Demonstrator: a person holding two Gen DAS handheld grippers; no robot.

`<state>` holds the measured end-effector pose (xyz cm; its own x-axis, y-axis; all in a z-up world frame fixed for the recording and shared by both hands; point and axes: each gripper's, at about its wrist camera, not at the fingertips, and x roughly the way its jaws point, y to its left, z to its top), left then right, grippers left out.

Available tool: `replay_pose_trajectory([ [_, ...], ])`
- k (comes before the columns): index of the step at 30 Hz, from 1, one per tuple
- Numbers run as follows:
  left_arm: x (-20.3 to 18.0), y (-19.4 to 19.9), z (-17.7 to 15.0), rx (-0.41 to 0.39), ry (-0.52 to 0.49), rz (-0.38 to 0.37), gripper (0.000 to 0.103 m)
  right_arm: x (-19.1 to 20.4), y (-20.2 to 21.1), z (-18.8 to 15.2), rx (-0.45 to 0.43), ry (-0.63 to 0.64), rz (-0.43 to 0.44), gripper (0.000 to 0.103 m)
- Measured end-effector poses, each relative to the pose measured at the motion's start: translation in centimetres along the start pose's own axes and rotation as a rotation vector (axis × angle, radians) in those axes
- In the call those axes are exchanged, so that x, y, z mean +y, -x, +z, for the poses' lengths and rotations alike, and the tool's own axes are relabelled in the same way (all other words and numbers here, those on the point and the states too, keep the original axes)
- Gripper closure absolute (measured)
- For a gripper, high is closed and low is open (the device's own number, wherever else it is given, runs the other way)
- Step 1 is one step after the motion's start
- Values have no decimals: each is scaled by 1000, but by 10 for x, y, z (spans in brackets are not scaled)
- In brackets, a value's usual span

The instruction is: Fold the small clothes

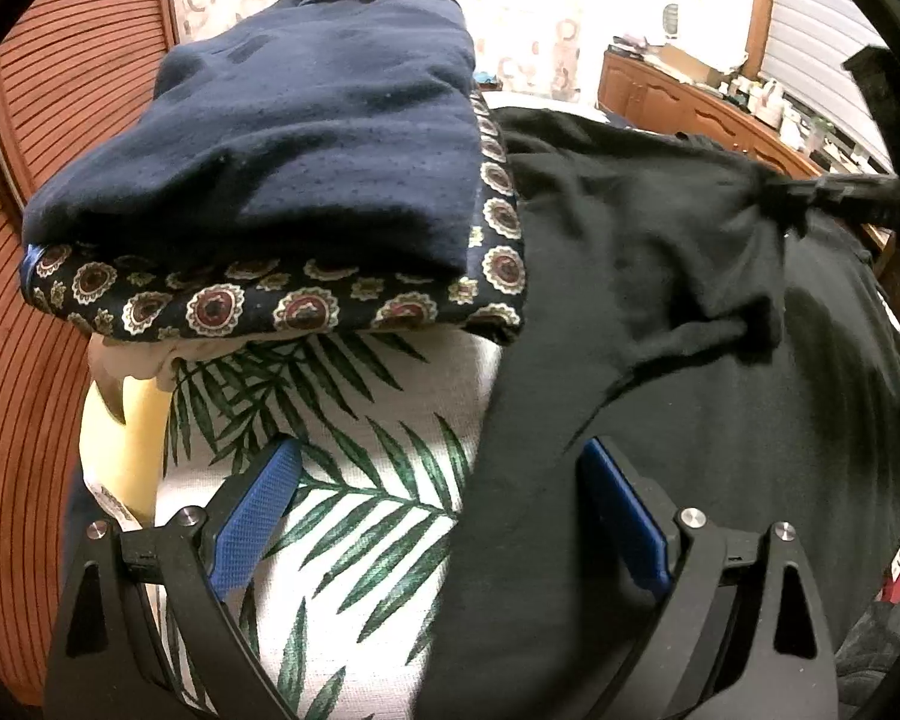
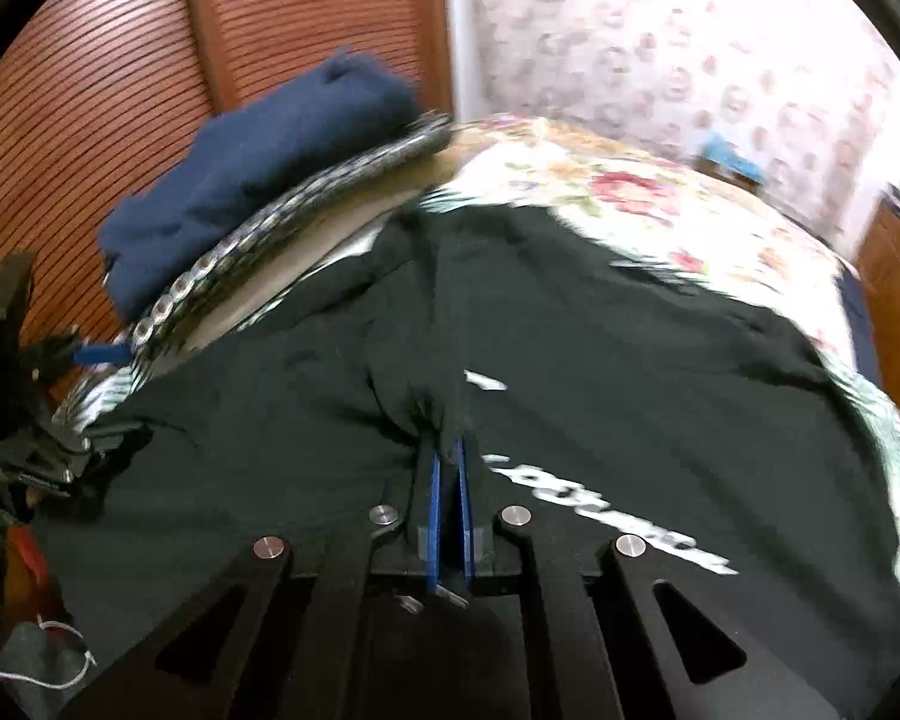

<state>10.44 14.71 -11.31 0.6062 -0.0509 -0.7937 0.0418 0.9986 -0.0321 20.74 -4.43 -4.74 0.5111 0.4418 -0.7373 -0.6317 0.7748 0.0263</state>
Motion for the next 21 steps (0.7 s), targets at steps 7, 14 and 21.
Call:
replay_pose_trajectory([
  [7, 1, 0, 1, 0, 0, 0, 8, 6, 2, -14, -8, 17, -153, 79],
  [14, 6, -1, 1, -5, 41, 27, 8, 39, 23, -24, -96, 9, -21, 78],
  [21, 22, -2, 0, -8, 110, 77, 8, 116, 1, -53, -12, 131, 187, 78],
])
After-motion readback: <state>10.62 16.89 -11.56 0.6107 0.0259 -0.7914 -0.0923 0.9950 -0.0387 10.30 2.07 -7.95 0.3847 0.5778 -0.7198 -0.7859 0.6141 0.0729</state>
